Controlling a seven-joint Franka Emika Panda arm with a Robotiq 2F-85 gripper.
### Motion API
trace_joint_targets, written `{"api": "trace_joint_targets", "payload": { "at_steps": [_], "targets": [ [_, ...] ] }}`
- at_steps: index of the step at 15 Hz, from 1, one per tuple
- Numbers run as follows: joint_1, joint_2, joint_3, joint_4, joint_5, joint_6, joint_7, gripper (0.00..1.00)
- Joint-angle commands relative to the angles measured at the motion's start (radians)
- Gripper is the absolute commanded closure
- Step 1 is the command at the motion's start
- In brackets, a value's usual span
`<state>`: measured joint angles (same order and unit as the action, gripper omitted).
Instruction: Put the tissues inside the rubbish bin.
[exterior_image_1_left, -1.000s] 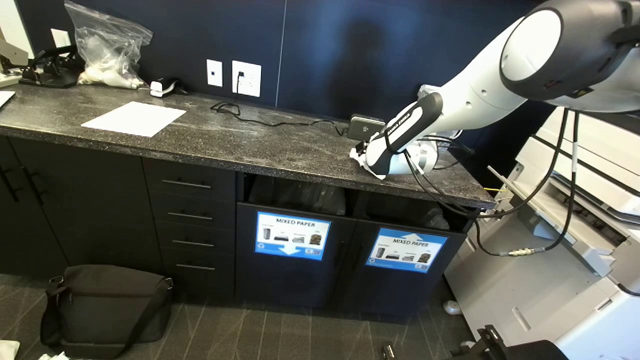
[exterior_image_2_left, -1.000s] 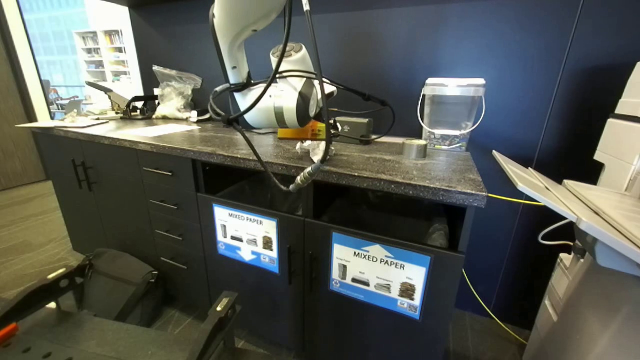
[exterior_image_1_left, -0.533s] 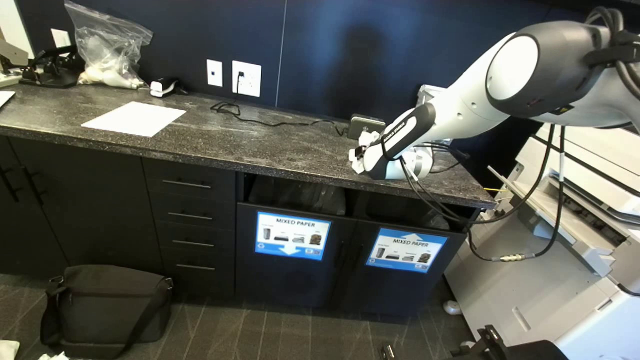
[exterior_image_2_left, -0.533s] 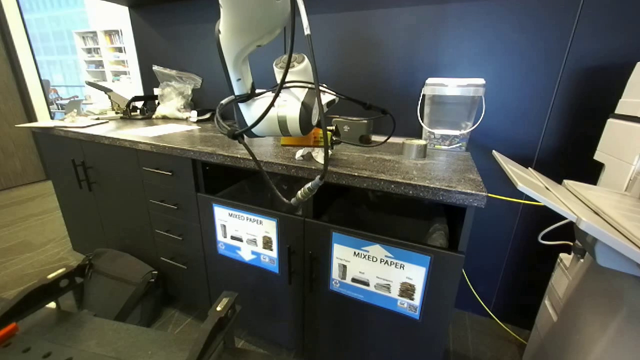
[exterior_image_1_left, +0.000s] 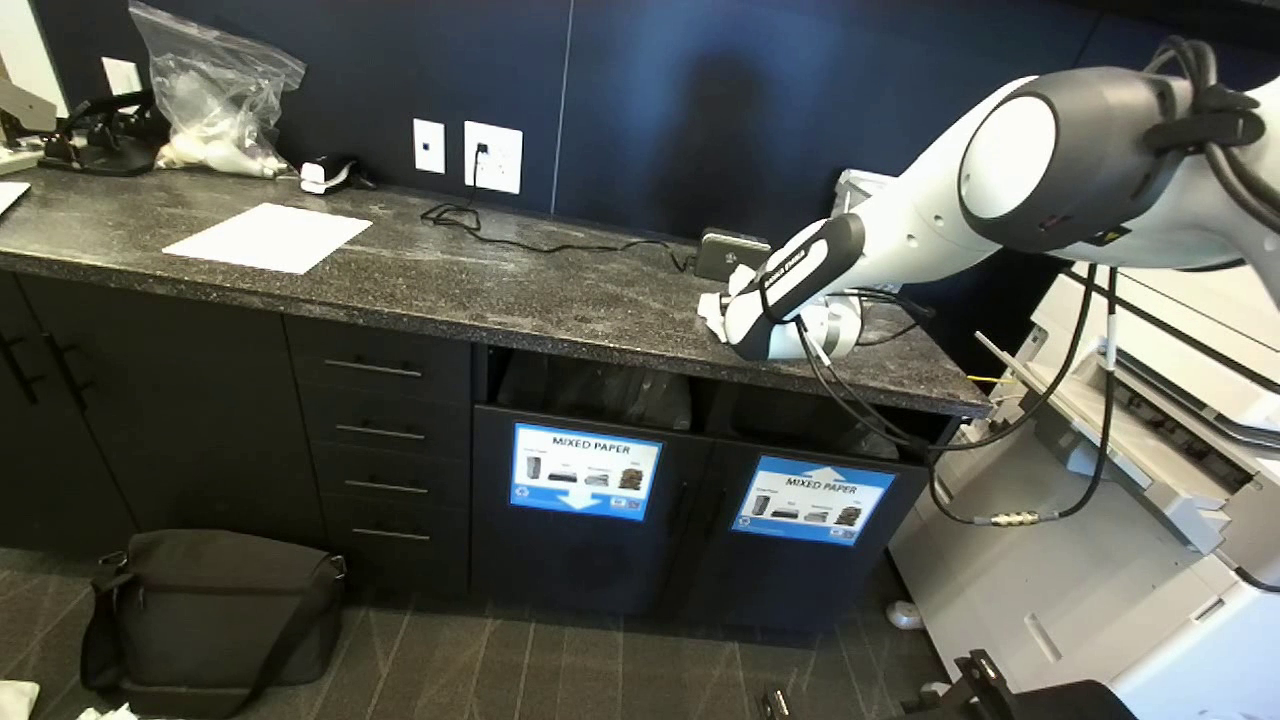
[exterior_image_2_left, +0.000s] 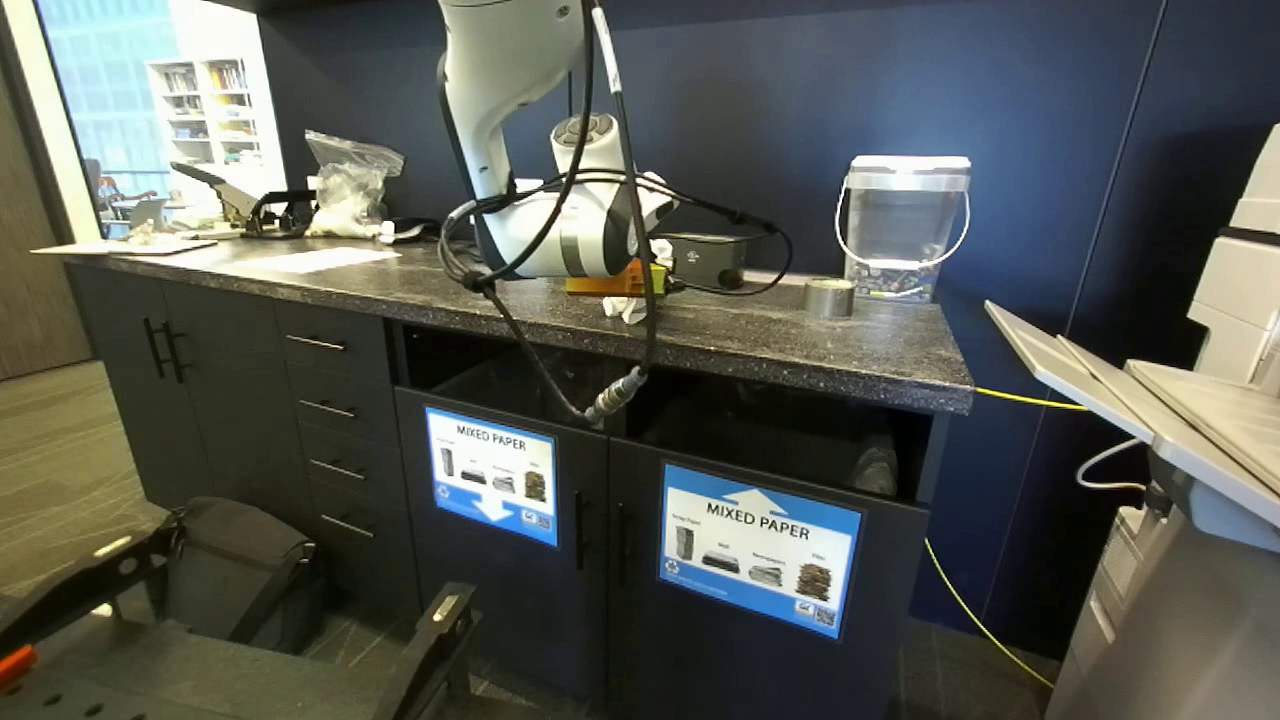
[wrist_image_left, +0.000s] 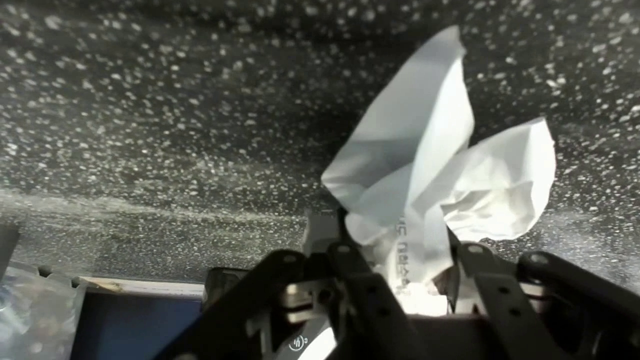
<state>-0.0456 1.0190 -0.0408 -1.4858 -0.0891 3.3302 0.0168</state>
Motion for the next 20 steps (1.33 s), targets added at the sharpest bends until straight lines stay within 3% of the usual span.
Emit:
{"api": "trace_joint_targets", "payload": {
  "at_steps": [1, 3, 9, 14, 20],
  "targets": [
    [0.026, 0.02, -0.034, 0.049, 0.031, -0.028, -0.013, 0.85],
    [0.034, 0.018, -0.048, 0.051, 0.033, -0.044, -0.01, 0.88],
    [0.056, 0.01, -0.081, 0.063, 0.034, -0.139, -0.001, 0.83],
    [0.127, -0.03, -0.186, 0.099, -0.007, -0.486, 0.043, 0.84],
    [0.121, -0.156, -0.168, 0.028, -0.064, -0.823, 0.026, 0.84]
  ]
}}
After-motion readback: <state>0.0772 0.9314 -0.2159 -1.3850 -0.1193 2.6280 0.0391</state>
